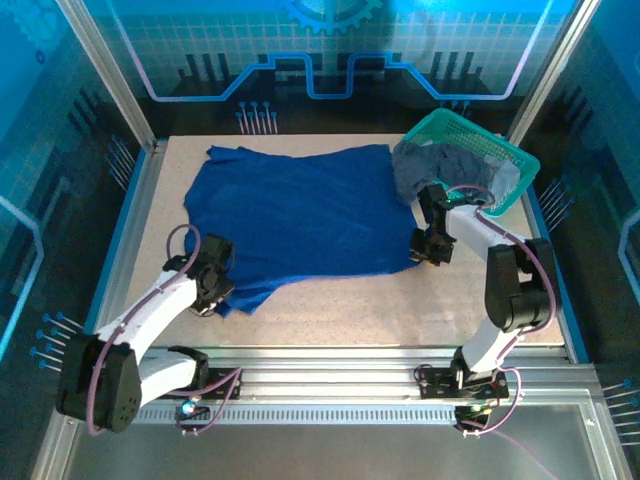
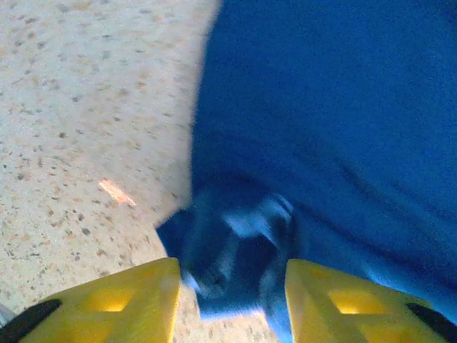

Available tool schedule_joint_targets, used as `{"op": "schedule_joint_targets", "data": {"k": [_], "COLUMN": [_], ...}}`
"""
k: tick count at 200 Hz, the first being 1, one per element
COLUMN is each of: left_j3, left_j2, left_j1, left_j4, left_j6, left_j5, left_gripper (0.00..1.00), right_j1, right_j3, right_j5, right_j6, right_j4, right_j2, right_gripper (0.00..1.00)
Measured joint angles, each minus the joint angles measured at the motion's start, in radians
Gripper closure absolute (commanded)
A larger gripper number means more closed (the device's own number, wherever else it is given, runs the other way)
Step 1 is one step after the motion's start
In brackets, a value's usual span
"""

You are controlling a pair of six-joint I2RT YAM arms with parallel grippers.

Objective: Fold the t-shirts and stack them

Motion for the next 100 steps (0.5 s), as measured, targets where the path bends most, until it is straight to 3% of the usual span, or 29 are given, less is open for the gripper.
{"op": "schedule_joint_targets", "data": {"k": [28,50,100], "left_j3": [0.062,0.071,0.068], "left_j2": [-0.119,-0.072,0.21], "left_j1": [-0.18,-0.268,-0.306], "left_j4": [-0.053,-0.059,0.01], "left_j6": [0.003,0.01,0.068], "left_j5": [0.033,0.08,0.14], "left_gripper": [0.53,0.52,0.5], "right_j1": [0.0,0.01,0.133], "right_j3": [-0.01,-0.014,-0.068], "right_j5": [0.024,0.018,-0.118], "right_j6": [-0.003,-0.008,-0.037], "right_j4": [-0.017,-0.006,0.107], "right_j2": [-0.121,-0.21,-0.348], "right_gripper": [0.52,0.52,0.51]}}
